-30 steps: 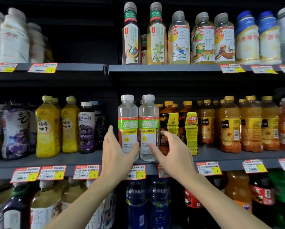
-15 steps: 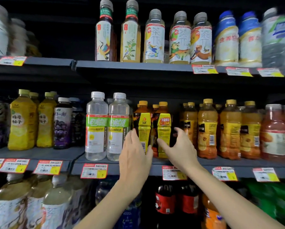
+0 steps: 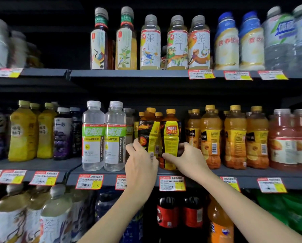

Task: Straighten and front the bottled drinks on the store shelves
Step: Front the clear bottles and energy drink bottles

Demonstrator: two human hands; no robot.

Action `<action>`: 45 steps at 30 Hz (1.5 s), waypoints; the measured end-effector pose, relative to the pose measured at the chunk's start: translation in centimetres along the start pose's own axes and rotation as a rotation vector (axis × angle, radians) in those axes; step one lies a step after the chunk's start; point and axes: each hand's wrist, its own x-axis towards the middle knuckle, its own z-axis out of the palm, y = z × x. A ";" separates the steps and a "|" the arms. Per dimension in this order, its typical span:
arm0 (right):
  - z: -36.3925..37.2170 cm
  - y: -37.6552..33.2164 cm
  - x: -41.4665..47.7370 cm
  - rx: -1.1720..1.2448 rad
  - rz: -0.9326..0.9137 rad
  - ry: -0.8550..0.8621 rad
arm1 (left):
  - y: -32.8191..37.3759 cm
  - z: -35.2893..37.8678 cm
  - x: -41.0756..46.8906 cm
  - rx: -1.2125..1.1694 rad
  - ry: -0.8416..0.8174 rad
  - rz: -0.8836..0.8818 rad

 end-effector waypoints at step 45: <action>-0.4 1.4 -1.1 0.002 -0.197 0.038 | -1.8 -0.6 -0.7 0.247 0.019 0.039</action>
